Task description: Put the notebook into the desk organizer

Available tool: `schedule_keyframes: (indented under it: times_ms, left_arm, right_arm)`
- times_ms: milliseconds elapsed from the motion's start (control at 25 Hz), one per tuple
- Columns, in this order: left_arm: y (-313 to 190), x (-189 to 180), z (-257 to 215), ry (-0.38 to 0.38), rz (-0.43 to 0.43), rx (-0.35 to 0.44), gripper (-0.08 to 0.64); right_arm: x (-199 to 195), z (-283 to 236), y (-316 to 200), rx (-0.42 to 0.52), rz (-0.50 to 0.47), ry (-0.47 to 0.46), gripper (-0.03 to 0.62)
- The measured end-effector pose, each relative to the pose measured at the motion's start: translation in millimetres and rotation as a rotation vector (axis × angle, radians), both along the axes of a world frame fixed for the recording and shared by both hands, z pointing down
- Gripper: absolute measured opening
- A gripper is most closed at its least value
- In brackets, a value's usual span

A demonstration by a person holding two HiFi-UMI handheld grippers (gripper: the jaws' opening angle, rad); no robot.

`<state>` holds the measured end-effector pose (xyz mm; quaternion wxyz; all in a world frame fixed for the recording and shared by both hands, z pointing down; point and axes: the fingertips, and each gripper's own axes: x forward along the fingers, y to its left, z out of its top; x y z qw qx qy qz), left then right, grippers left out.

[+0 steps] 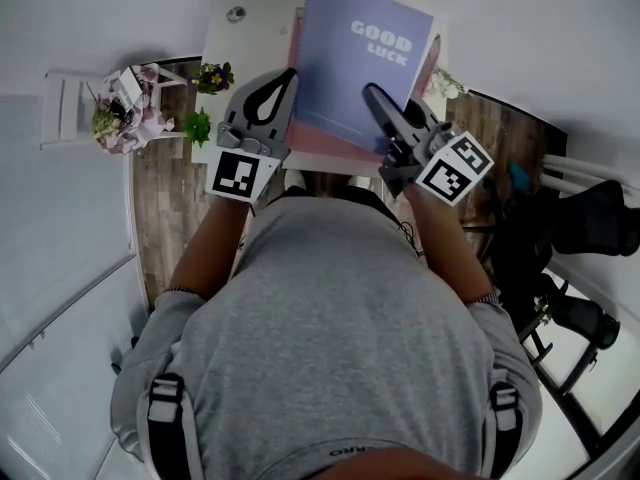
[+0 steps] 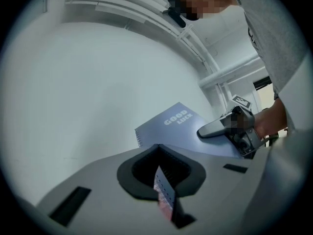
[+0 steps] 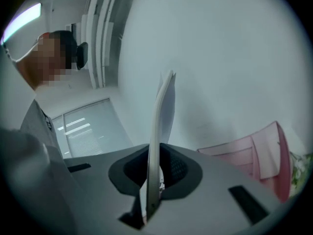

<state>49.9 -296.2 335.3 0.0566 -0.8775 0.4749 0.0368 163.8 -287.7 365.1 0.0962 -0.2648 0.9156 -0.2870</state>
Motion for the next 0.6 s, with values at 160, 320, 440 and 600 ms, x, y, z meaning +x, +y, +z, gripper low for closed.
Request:
schedule_keyframes:
  times_ms: [160, 320, 440, 600]
  left_arm:
    - [-0.2, 0.3, 1.9, -0.007, -0.020, -0.003, 0.018]
    - [0.1, -4.9, 7.0, -0.006, -0.035, -0.012, 0.018]
    - [3.8, -3.5, 6.7, -0.003, -0.042, -0.016, 0.018]
    - [3.6, -3.6, 11.1, -0.008, -0.045, -0.029, 0.018]
  right_arm:
    - [-0.3, 12.8, -4.5, -0.099, -0.034, -0.037, 0.040]
    - [-6.1, 26.7, -8.4, -0.213, -0.064, -0.096, 0.040]
    - [-7.1, 29.6, -9.4, -0.251, -0.077, -0.113, 0.040]
    - [-11.3, 33.4, -16.0, -0.286, -0.085, -0.115, 0.040]
